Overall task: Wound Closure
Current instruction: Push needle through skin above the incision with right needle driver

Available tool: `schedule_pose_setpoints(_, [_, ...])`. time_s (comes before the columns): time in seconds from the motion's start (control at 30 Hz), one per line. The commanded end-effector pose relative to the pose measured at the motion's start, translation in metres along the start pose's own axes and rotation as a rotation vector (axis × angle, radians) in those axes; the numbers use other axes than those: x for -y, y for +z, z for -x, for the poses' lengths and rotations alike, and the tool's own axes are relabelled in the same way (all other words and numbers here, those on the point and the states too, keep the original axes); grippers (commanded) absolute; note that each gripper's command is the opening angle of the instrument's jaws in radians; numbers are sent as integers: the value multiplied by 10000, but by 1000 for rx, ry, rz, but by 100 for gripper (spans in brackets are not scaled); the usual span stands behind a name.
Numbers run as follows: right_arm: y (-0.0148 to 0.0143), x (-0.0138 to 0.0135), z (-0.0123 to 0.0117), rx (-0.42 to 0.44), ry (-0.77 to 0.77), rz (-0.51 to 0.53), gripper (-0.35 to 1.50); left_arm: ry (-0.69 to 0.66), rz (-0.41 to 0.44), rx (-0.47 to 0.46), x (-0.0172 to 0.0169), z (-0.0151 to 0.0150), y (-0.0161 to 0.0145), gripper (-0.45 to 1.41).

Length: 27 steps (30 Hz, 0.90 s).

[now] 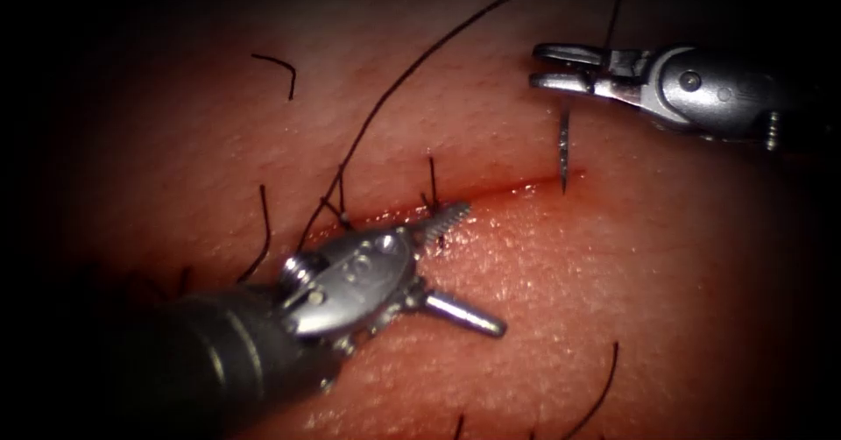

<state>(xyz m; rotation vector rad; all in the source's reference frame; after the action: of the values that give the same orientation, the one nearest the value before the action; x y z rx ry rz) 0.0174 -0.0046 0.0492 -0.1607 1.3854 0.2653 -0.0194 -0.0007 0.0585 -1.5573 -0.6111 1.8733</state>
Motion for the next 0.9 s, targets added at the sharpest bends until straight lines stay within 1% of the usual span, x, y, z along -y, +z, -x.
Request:
schedule_pose_setpoints(0.03, [11,-6,9,-13,-14,4,-35,19,3,-1,5,3,8,-23])
schedule_pose_setpoints(0.13, [16,-5,15,-47,-40,12,-35,51,0,-5,10,5,16,-45])
schedule_pose_setpoints(0.2, [20,-5,17,-60,-60,16,-35,57,-5,0,17,6,21,-45])
schedule_pose_setpoints(0.33, [25,-4,17,-126,-81,53,-35,65,-103,49,35,11,30,-45])
schedule_pose_setpoints(0.37, [25,-4,17,-126,-81,53,-35,65,-103,49,35,11,30,-45])
schedule_pose_setpoints(0.4, [26,-4,17,-139,-109,63,-35,78,-145,82,45,18,35,-45])
schedule_pose_setpoints(0.43, [26,-4,17,-145,-114,66,-35,84,-162,92,50,21,37,-45])
schedule_pose_setpoints(0.47, [26,-5,17,-149,-136,72,-35,83,-184,100,56,25,40,-40])
schedule_pose_setpoints(0.53, [26,-6,18,-155,-142,75,-35,82,-214,110,63,32,45,-40])
schedule_pose_setpoints(0.57, [27,-7,18,-163,-142,85,-35,81,-233,123,70,39,49,-30])
schedule_pose_setpoints(0.73, [27,-3,19,-180,-157,95,-35,88,-249,145,75,51,52,-18])
schedule_pose_setpoints(0.77, [28,-2,19,-182,-163,95,-35,89,-251,152,74,53,53,-13])
schedule_pose_setpoints(0.9, [31,1,21,-192,-179,98,-35,86,-243,159,66,53,53,-8])
